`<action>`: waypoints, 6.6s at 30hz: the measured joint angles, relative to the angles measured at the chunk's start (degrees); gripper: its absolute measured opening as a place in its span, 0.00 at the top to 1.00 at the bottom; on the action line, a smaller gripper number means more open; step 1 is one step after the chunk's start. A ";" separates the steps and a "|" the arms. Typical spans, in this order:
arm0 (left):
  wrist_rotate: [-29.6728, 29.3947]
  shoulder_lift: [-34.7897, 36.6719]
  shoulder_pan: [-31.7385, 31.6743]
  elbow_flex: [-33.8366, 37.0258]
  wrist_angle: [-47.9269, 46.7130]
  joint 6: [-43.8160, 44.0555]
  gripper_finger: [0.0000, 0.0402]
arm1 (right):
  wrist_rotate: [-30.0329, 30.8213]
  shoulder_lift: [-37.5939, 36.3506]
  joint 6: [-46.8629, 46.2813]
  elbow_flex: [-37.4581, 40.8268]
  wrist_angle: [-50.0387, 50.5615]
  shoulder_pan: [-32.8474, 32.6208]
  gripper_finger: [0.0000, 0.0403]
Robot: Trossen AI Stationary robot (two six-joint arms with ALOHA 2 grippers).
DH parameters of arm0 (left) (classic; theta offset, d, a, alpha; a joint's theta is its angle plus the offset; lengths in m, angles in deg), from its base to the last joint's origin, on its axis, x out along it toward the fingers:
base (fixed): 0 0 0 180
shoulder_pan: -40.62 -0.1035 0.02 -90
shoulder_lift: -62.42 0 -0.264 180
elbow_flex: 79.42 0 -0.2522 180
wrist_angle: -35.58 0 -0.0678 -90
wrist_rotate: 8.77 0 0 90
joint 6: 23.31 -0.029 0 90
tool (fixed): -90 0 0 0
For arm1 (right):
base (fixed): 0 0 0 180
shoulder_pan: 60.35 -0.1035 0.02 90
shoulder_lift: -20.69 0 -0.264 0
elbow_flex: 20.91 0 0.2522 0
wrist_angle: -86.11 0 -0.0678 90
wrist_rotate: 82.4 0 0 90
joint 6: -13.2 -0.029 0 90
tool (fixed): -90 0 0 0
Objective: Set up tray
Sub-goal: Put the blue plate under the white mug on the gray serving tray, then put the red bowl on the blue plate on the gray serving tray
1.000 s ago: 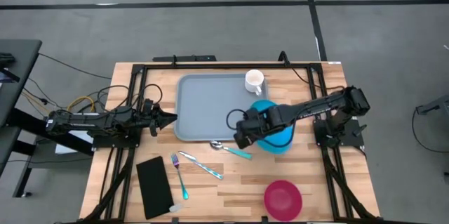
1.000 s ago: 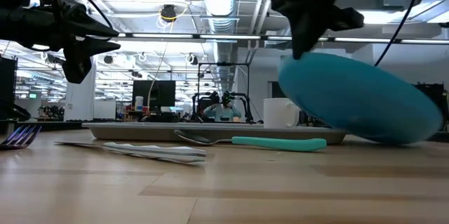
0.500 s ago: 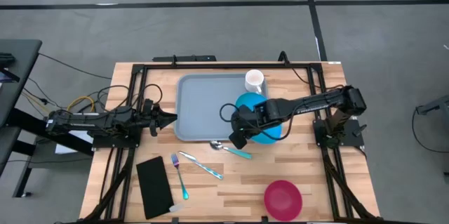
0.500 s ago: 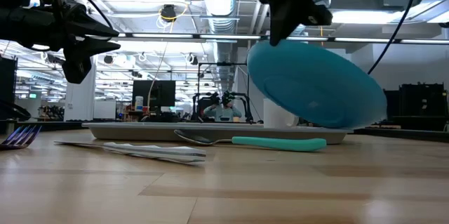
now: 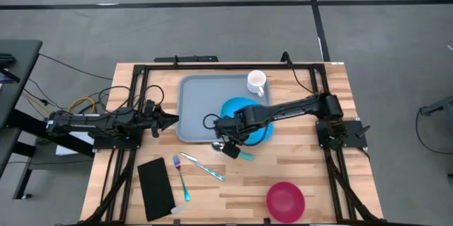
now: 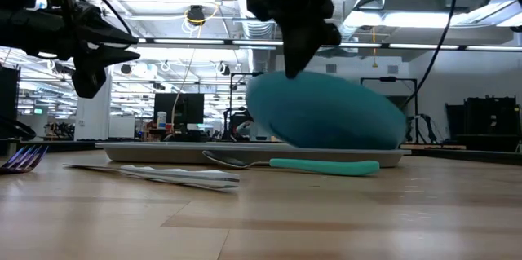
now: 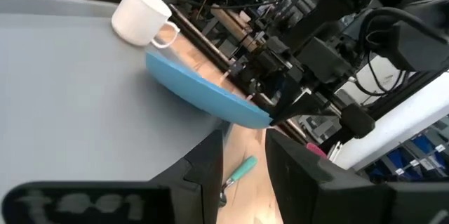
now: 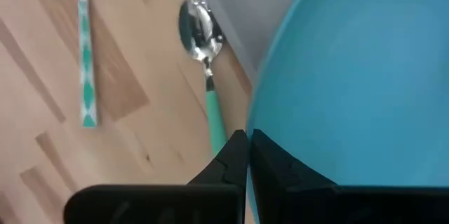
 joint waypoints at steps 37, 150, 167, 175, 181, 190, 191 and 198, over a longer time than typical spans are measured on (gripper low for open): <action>0.17 -1.57 0.00 0.00 -0.18 0.35 0.76 | 0.12 9.21 -1.71 0.03 -7.23 5.81 0.97; 0.87 -2.88 0.00 0.02 -0.26 0.43 0.76 | -7.56 -9.54 -81.11 21.40 2.16 -36.86 0.98; 0.85 -2.88 0.00 0.02 -0.26 0.94 0.76 | 7.72 -24.06 -34.82 21.51 7.30 -2.95 1.00; 0.84 -2.89 0.00 0.04 -0.26 1.84 0.76 | 4.40 -21.56 -15.28 21.50 -3.43 14.18 1.00; 0.85 -2.88 0.00 0.04 -0.26 2.20 0.76 | 2.47 -18.71 -10.25 21.41 -4.70 21.37 1.00; 0.57 -3.98 0.02 0.04 -0.26 2.79 0.76 | -3.14 -11.81 -4.26 21.42 -4.91 24.93 1.00; 0.57 -4.13 0.02 0.04 -0.22 2.93 0.76 | -3.13 -11.01 -4.16 21.35 -5.21 24.92 1.00; 0.53 -4.40 0.02 0.04 -0.24 2.95 0.76 | -3.78 -8.00 -2.63 21.17 -5.14 25.63 0.99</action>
